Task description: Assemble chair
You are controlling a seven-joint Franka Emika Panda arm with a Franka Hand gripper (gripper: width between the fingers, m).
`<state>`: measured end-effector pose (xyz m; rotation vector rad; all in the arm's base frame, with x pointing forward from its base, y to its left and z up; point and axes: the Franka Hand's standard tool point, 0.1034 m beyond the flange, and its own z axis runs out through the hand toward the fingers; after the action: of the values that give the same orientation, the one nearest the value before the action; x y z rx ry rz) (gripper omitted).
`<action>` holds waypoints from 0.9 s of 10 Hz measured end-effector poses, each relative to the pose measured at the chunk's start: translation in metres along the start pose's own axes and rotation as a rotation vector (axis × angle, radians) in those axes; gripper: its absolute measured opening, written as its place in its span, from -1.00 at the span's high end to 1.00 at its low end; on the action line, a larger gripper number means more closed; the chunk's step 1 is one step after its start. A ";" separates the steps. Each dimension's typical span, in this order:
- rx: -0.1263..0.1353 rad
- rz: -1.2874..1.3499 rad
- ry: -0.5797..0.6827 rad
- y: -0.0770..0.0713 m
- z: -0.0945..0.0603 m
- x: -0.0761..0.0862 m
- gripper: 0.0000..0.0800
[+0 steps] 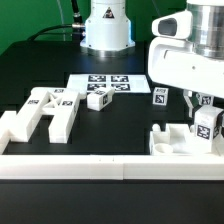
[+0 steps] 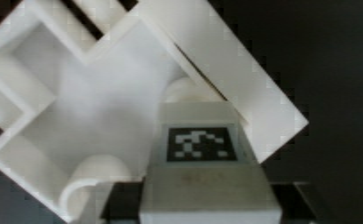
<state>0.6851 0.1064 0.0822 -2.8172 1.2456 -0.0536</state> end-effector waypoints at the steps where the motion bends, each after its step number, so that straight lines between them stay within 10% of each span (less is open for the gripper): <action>1: 0.005 0.096 -0.007 -0.001 0.000 -0.001 0.27; 7: 0.006 0.260 -0.009 -0.001 0.000 -0.001 0.08; 9: 0.007 0.189 -0.007 -0.002 -0.001 -0.001 -0.51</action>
Offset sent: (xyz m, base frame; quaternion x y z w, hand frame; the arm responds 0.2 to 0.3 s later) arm -0.0010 0.0025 -0.0033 -0.0153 -0.0038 0.1986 0.9799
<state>0.6855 0.1083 0.0835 -2.6763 1.4996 -0.0387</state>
